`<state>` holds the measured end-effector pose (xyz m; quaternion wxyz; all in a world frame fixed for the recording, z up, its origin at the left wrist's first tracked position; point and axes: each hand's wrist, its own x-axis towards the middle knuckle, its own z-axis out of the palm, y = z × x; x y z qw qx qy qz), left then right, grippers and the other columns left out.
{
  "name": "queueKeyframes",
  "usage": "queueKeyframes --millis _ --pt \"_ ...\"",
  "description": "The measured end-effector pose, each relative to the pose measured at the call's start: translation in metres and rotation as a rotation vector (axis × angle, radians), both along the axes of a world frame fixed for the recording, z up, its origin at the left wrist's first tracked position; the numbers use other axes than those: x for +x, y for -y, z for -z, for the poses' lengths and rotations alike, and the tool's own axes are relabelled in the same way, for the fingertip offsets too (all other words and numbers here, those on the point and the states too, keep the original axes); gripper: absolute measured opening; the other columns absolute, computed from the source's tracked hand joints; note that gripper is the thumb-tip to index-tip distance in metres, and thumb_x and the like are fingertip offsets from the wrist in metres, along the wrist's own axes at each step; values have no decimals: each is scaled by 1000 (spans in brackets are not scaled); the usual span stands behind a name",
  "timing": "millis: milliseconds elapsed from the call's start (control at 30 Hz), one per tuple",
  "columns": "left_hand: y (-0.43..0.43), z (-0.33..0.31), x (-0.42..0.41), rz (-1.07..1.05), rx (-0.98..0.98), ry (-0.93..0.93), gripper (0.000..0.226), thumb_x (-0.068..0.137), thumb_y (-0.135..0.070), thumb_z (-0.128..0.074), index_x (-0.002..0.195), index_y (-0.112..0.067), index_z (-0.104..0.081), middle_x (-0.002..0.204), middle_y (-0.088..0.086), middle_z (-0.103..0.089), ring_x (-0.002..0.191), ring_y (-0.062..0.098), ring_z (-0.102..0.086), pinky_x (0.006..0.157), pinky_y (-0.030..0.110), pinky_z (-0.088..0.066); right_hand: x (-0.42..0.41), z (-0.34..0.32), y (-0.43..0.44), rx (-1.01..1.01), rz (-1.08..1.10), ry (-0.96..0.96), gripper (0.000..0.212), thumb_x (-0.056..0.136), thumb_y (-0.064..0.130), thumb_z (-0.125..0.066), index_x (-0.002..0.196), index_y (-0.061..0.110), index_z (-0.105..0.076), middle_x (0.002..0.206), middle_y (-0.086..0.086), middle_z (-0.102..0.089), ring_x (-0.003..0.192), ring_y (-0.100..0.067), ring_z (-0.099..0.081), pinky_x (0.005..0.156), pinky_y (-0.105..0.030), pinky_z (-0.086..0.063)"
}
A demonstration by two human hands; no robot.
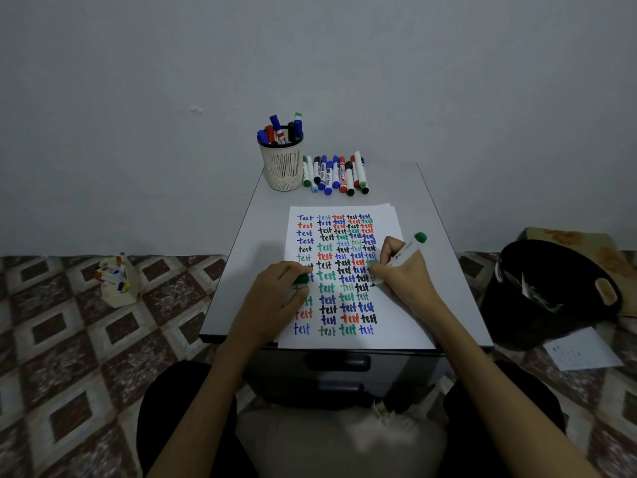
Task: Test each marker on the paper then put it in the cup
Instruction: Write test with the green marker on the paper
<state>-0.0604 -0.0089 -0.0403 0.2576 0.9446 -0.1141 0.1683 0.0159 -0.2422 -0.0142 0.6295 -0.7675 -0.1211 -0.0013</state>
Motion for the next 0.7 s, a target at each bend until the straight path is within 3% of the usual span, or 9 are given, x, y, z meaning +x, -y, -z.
queueKeyframes --millis 200,300,400,567,700 --pt "0 1 0 0 -3 13 40 91 -44 -36 119 -20 -52 116 -3 -54 101 9 -49 88 26 -42 0 0 3 15 25 1 29 79 -8 -66 64 6 -45 66 -21 -53 62 -26 -52 56 -29 -46" --pt "0 1 0 -1 -4 13 42 91 -44 -35 119 -19 -53 116 -2 -54 100 9 -49 88 26 -43 -1 0 0 -3 17 10 29 79 -7 -66 65 6 -44 70 -29 -53 66 -29 -57 59 -32 -49" --pt "0 1 0 0 8 18 41 92 -44 -35 119 -18 -53 115 -2 -55 100 9 -49 88 28 -44 -3 -2 -2 -4 -17 -2 35 77 -16 -62 62 7 -41 59 -11 -49 55 -2 -54 53 -17 -45" --pt "0 0 1 1 3 19 41 91 -44 -35 119 -19 -53 115 -2 -54 100 9 -49 87 27 -44 -2 -1 3 18 37 -11 27 75 -12 -65 64 3 -46 68 -32 -50 64 -28 -52 62 -36 -49" --pt "0 1 1 -2 6 12 41 91 -44 -35 119 -19 -53 116 -3 -55 100 9 -50 88 27 -45 -1 -2 1 -8 54 -3 31 76 -12 -64 63 6 -43 68 -23 -50 65 -28 -51 60 -33 -47"
